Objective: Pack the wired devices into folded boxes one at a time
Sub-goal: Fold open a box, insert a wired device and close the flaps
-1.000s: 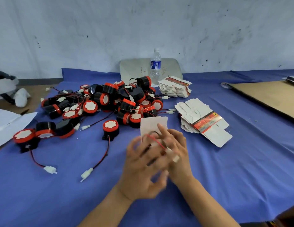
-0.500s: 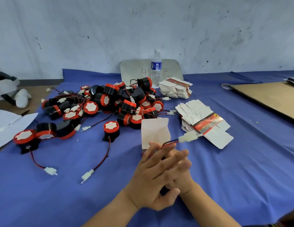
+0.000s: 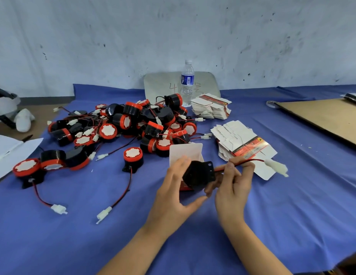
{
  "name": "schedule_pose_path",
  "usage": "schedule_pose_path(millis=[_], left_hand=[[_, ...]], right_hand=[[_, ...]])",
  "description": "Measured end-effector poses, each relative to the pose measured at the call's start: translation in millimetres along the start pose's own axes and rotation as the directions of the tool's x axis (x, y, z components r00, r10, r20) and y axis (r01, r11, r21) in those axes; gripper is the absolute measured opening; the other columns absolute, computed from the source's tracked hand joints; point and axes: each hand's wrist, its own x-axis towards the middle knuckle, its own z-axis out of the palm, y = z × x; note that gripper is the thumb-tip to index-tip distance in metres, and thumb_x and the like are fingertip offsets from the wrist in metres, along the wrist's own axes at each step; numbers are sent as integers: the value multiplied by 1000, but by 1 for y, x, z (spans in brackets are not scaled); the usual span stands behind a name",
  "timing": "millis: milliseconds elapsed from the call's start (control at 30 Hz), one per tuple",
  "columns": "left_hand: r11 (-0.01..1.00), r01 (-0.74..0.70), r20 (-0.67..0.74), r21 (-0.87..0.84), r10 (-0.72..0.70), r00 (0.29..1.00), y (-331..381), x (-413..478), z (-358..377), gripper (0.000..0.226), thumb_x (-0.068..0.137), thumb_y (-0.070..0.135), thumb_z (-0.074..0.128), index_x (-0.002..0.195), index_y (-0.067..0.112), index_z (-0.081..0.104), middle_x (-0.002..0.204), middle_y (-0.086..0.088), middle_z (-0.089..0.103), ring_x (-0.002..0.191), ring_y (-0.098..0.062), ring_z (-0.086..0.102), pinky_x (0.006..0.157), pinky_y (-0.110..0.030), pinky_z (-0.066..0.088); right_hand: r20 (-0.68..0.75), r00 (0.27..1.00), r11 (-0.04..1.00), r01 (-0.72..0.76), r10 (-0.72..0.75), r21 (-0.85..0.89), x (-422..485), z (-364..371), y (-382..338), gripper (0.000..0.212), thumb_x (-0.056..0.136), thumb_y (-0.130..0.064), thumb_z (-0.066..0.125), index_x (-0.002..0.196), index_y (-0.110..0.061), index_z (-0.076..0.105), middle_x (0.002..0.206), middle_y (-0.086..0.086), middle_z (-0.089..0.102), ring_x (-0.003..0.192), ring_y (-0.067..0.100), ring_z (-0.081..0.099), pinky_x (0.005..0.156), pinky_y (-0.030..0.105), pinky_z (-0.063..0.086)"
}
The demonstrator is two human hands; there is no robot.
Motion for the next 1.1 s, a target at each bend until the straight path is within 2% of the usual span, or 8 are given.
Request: schedule_pose_path(millis=[200,333,433,533,700,833,967,1100], left_hand=[[999,-18,16,49,18,1000,-6,3,-2,73,75,25,81,136,30,42,142,7,40,132,-4,37,105,-12,32],[994,84,-119,-75,-93,988,-1,3,-10,65,76,34,70,135,21,46,129,10,52,121,5,48,95,-6,38],[943,155,-237,-296,-230,944,1,1,-15,42,78,32,57,119,32,47,108,20,66,100,1,63,80,-8,47],[933,157,-300,-322,-258,918,-3,1,-17,15,88,34,43,97,33,55,91,16,69,78,-3,65,63,-13,50],[889,289,-285,-355,-398,872,-7,0,-19,41,92,51,34,73,21,54,61,-13,57,52,-27,53,46,-33,44],[888,326,-277,-325,-419,865,-9,0,-18,45,91,50,30,69,18,52,59,-13,56,49,-22,52,46,-40,42],[897,339,-282,-285,-417,864,-12,1,-18,39,88,48,30,68,22,52,61,-5,57,51,-14,51,48,-39,43],[931,266,-265,-248,-330,906,-11,-1,-18,28,90,47,33,82,34,57,75,-2,63,60,-15,57,52,-35,47]], right_hand=[[139,983,992,125,-120,-32,-6,1,7,17,98,-29,41,91,-44,45,75,-4,68,39,18,55,42,23,45],[247,914,926,358,-321,-118,-7,3,11,15,97,-11,53,99,-26,55,110,-16,64,72,18,64,67,13,49],[387,707,709,686,-592,-167,-6,1,10,16,91,-6,58,105,-14,56,127,3,57,94,18,61,82,20,48],[554,565,589,792,-612,-158,-8,6,8,41,71,-9,75,108,-12,57,133,5,55,99,25,59,86,28,48],[614,576,620,765,-540,-172,-11,9,9,50,73,-10,82,114,-14,53,133,8,47,99,28,63,77,33,55],[635,533,577,800,-559,-163,-13,12,9,46,86,-33,74,121,-15,51,136,6,47,95,27,63,81,31,54],[674,459,464,865,-579,-190,-16,15,10,47,85,-29,76,124,-27,51,131,0,50,83,24,57,73,28,52],[590,558,554,805,-584,-212,-16,14,12,38,84,-27,72,117,-20,55,124,1,52,90,23,62,77,28,54]])
